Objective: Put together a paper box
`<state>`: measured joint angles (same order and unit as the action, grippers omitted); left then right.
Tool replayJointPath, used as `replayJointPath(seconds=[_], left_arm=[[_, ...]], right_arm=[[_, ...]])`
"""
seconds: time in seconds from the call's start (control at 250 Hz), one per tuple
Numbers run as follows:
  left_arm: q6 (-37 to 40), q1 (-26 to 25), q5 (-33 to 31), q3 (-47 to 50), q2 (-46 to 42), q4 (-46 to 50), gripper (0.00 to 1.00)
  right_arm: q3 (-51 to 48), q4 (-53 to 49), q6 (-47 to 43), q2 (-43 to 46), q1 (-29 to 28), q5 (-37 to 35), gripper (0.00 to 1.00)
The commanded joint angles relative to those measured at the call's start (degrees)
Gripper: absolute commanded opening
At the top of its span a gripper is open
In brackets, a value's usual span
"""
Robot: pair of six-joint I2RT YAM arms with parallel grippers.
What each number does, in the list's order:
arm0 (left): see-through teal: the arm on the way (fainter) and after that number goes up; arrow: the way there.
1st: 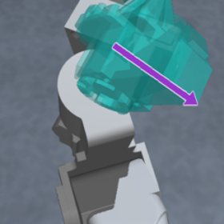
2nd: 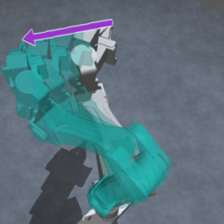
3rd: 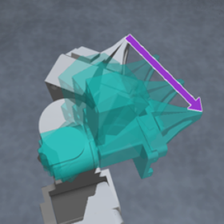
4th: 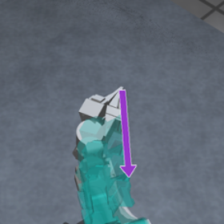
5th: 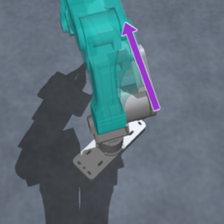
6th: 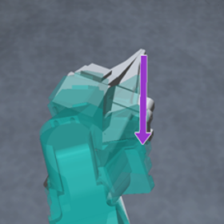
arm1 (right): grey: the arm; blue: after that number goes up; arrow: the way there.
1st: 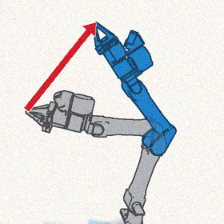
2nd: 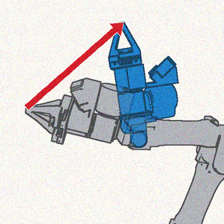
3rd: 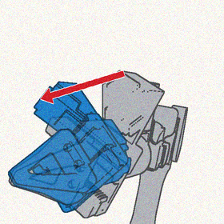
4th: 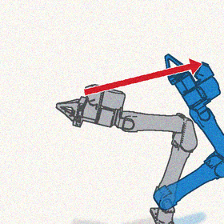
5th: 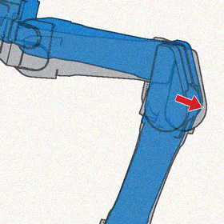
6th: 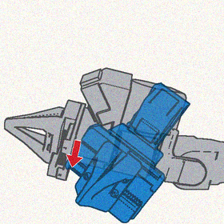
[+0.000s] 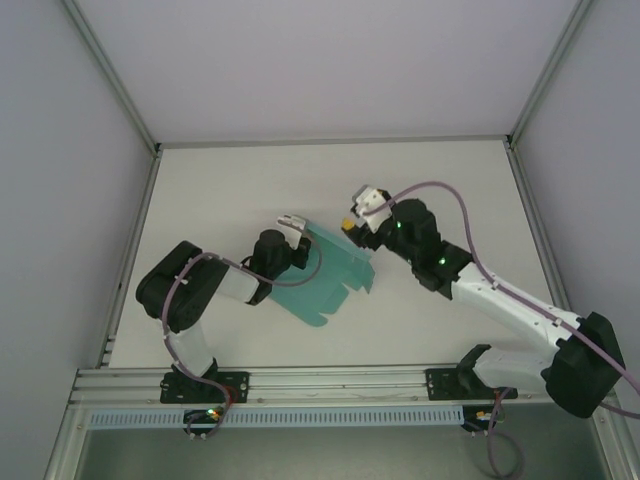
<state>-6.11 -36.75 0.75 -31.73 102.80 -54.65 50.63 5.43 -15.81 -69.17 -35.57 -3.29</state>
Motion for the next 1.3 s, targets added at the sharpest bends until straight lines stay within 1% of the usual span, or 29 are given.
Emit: replayJointPath(seconds=[0.0,0.132,0.204,0.507,0.623,0.763,0.879,0.914,0.962,1.038,1.09,1.138,1.198,1.23,1.298], left_arm=[[1.2,-1.25,3.45,1.72,1.1,-1.79,0.0],[1.21,-1.59,3.39,1.26,1.61,-1.44,0.0],[1.12,-1.78,3.59,1.7,1.35,-2.33,0.0],[0.77,-1.89,4.62,2.38,1.55,-4.05,0.01],[0.67,-1.91,4.78,2.49,1.8,-4.55,0.05],[0.95,-1.88,4.05,2.98,1.53,-4.45,0.16],[1.36,-1.85,2.72,3.46,0.4,-3.73,0.24],[1.45,-1.88,2.3,3.6,-0.07,-3.22,0.28],[1.56,-1.9,1.07,3.53,-0.64,-2.58,0.29],[2.36,-1.86,0.06,2.91,-1.38,-0.77,0.27],[3.03,-1.92,-1.14,2.01,-1.59,1.39,0.21],[3.35,-1.98,-3.17,1.37,-1.56,2.8,0.13],[3.67,-1.84,-4.59,0.88,-1.27,3.21,0.09],[3.65,-1.91,-5.36,0.68,-0.94,3.37,0.0],[3.31,-2.14,-7.69,-0.13,-0.36,3.95,0.0]], right_arm=[[4.93,-7.73,8.75,-5.98,1.28,6.91,0.68],[13.04,-11.94,10.29,-15.3,1.38,7.71,0.67],[15.69,-13.52,11.67,-19.54,1.41,7.21,0.67],[19.39,-13.35,14.6,-30.69,1.62,11.69,0.65],[20.68,-14.06,14.33,-34.3,1.6,13.09,0.63],[20.42,-15.62,14.46,-37.19,1.53,14.02,0.61],[18.93,-16.59,14.7,-38.14,1.56,14.6,0.59],[18.32,-16.77,14.74,-38.24,1.58,15.01,0.58],[17.31,-16.39,15.25,-38.1,1.56,15.09,0.58],[15.81,-15.09,15.5,-37.41,1.48,15.48,0.58],[15.3,-14.67,15.64,-36.86,1.54,15.72,0.58],[15.22,-14.65,15.47,-36.42,1.48,15.74,0.58],[15.35,-14.83,15.22,-35.96,1.38,15.56,0.58],[15.38,-14.99,14.92,-35.73,1.29,15.7,0.58],[15.55,-15.45,15.26,-35.39,1.11,15.27,0.58]])
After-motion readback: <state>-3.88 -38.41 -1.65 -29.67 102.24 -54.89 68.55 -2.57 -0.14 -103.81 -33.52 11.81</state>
